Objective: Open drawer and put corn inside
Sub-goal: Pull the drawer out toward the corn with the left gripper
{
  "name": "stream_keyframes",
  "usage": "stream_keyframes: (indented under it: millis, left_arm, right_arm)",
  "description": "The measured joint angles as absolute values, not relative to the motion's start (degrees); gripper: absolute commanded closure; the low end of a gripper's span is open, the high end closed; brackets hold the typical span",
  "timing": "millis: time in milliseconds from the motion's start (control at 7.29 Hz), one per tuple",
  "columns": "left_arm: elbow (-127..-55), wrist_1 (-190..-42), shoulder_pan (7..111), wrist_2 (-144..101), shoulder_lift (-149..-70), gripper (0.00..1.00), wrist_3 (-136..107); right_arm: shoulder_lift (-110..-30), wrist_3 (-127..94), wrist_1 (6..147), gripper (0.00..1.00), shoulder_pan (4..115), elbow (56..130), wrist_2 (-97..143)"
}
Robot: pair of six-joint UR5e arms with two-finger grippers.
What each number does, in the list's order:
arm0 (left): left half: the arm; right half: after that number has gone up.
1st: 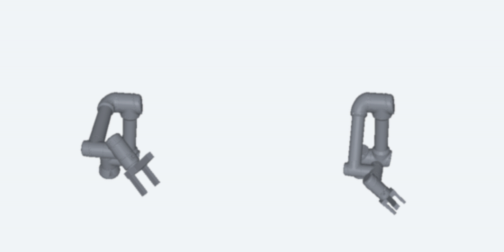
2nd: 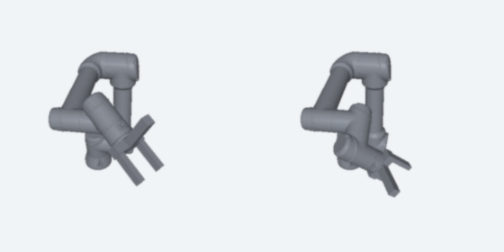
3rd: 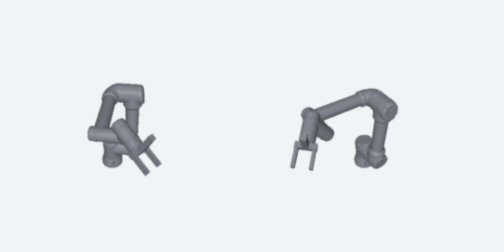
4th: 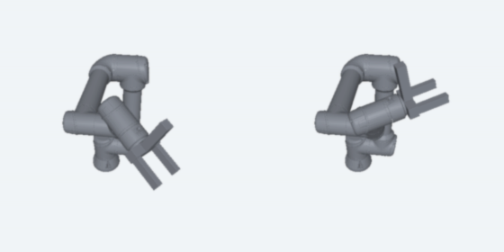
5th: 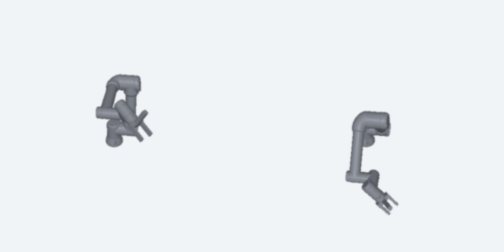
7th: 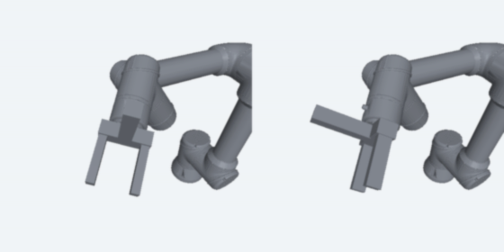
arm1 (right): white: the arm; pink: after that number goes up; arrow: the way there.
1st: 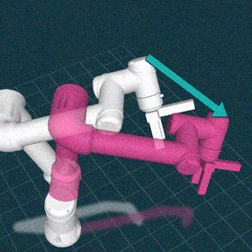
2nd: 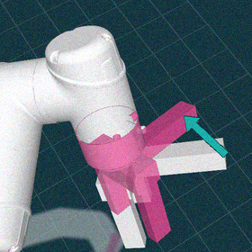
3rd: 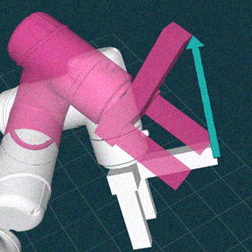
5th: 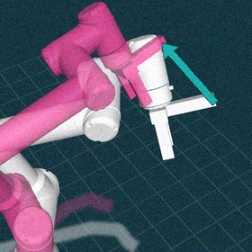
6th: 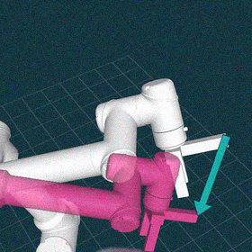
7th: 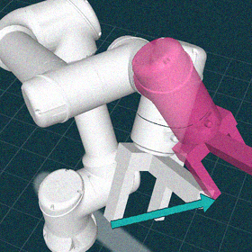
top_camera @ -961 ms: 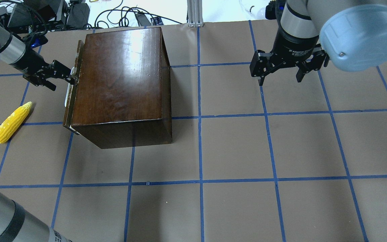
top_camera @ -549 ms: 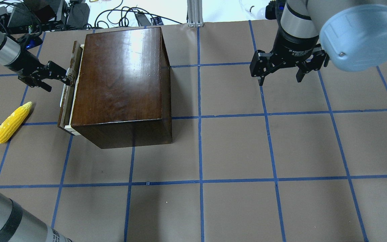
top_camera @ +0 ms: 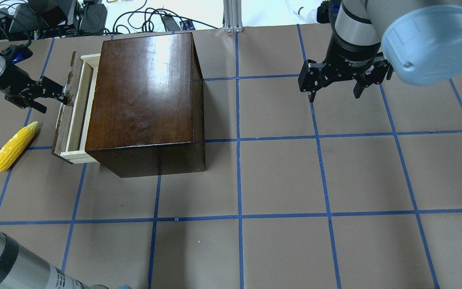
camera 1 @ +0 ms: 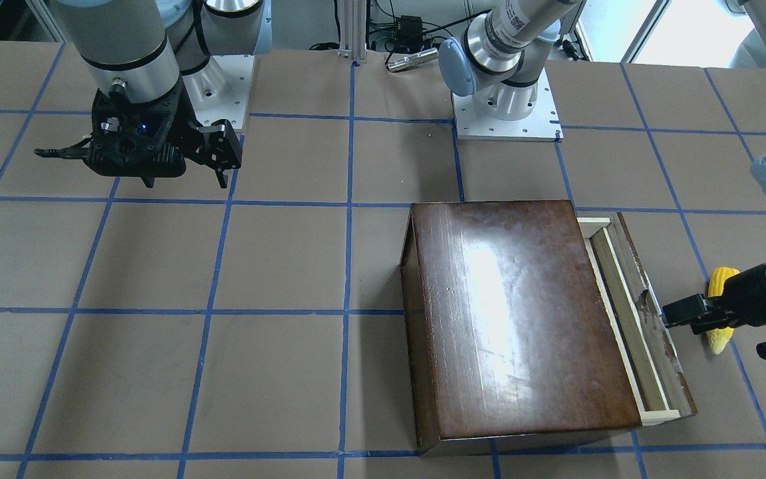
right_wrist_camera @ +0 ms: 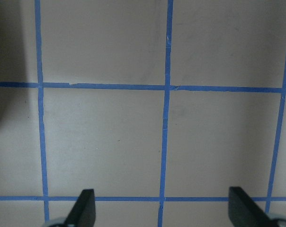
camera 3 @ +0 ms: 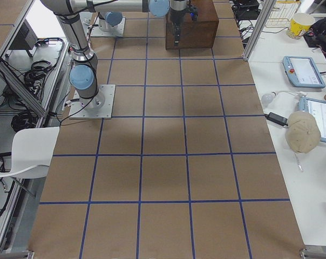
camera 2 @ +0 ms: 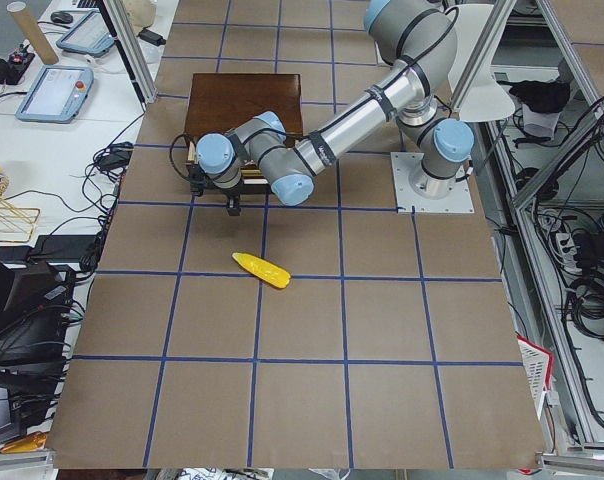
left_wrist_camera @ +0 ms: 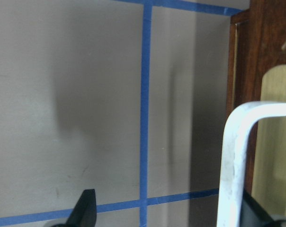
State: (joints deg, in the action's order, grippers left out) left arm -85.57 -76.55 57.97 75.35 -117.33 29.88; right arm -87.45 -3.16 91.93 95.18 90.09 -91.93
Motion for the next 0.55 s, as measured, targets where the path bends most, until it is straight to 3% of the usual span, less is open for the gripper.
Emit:
stream_keyframes:
  millis: [549]
  left_arm:
    - [-85.48,-76.26,57.41,76.31,-117.39,0.00,30.85]
  right_arm:
    - [-87.45,-3.16,91.93,0.00,95.19,90.09,-91.93]
